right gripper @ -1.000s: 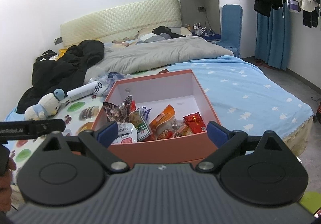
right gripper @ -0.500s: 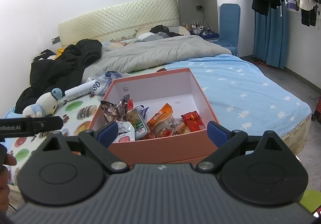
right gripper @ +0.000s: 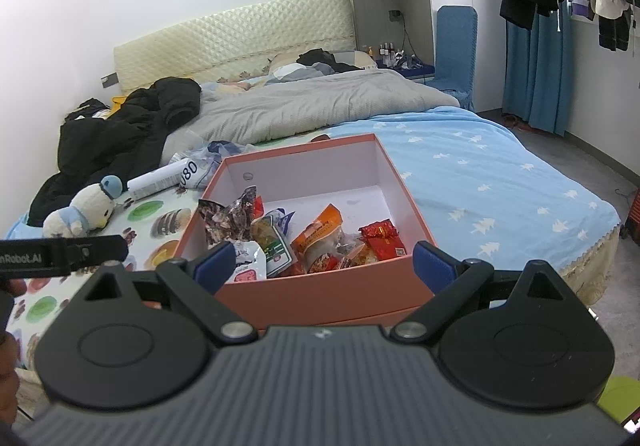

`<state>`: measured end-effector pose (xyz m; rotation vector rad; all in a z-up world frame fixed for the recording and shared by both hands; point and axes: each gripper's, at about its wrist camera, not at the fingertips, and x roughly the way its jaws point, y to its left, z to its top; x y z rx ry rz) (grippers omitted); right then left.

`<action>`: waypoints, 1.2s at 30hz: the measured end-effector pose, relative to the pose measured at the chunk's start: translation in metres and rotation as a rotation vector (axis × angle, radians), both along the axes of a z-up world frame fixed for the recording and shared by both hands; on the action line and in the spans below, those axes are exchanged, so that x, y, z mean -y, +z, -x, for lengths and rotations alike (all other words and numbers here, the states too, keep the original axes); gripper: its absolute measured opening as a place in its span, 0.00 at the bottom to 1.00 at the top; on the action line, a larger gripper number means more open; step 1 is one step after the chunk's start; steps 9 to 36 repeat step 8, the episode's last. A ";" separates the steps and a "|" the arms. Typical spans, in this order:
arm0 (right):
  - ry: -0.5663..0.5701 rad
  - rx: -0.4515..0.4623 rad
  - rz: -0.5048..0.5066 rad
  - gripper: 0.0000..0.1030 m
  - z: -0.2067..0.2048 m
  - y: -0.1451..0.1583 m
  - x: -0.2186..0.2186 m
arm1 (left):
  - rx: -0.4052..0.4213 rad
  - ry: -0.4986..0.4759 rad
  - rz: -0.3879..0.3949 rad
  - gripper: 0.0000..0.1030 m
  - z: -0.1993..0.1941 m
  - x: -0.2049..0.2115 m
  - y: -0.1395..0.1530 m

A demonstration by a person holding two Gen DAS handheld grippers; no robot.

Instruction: Organize snacks

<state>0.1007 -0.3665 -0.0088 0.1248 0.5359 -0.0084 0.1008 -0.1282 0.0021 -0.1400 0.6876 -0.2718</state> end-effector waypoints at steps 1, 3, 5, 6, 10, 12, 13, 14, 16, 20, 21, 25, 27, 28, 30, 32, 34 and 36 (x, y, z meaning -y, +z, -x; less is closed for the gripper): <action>0.001 0.000 0.000 0.94 0.000 0.000 0.000 | 0.001 0.000 -0.001 0.99 0.000 0.000 0.000; -0.001 0.001 0.002 0.94 0.000 0.000 0.000 | 0.004 0.001 -0.003 0.99 -0.001 0.000 0.000; -0.003 0.004 0.005 0.94 0.000 0.001 0.000 | 0.007 0.002 -0.003 0.99 0.000 -0.001 0.000; -0.004 0.004 0.004 0.94 0.000 0.001 0.000 | 0.007 0.002 -0.002 0.99 0.000 -0.001 -0.001; -0.005 0.005 0.005 0.94 0.000 0.001 -0.001 | 0.006 0.001 -0.001 0.99 0.000 -0.001 -0.001; -0.005 0.005 0.005 0.94 0.000 0.001 -0.001 | 0.006 0.001 -0.001 0.99 0.000 -0.001 -0.001; -0.005 0.005 0.005 0.94 0.000 0.001 -0.001 | 0.006 0.001 -0.001 0.99 0.000 -0.001 -0.001; -0.005 0.005 0.005 0.94 0.000 0.001 -0.001 | 0.006 0.001 -0.001 0.99 0.000 -0.001 -0.001; -0.005 0.005 0.005 0.94 0.000 0.001 -0.001 | 0.006 0.001 -0.001 0.99 0.000 -0.001 -0.001; -0.005 0.005 0.005 0.94 0.000 0.001 -0.001 | 0.006 0.001 -0.001 0.99 0.000 -0.001 -0.001; -0.005 0.005 0.005 0.94 0.000 0.001 -0.001 | 0.006 0.001 -0.001 0.99 0.000 -0.001 -0.001; -0.005 0.005 0.005 0.94 0.000 0.001 -0.001 | 0.006 0.001 -0.001 0.99 0.000 -0.001 -0.001; -0.005 0.005 0.005 0.94 0.000 0.001 -0.001 | 0.006 0.001 -0.001 0.99 0.000 -0.001 -0.001; -0.005 0.005 0.005 0.94 0.000 0.001 -0.001 | 0.006 0.001 -0.001 0.99 0.000 -0.001 -0.001; -0.005 0.005 0.005 0.94 0.000 0.001 -0.001 | 0.006 0.001 -0.001 0.99 0.000 -0.001 -0.001; -0.005 0.005 0.005 0.94 0.000 0.001 -0.001 | 0.006 0.001 -0.001 0.99 0.000 -0.001 -0.001; -0.005 0.005 0.005 0.94 0.000 0.001 -0.001 | 0.006 0.001 -0.001 0.99 0.000 -0.001 -0.001; -0.005 0.005 0.005 0.94 0.000 0.001 -0.001 | 0.006 0.001 -0.001 0.99 0.000 -0.001 -0.001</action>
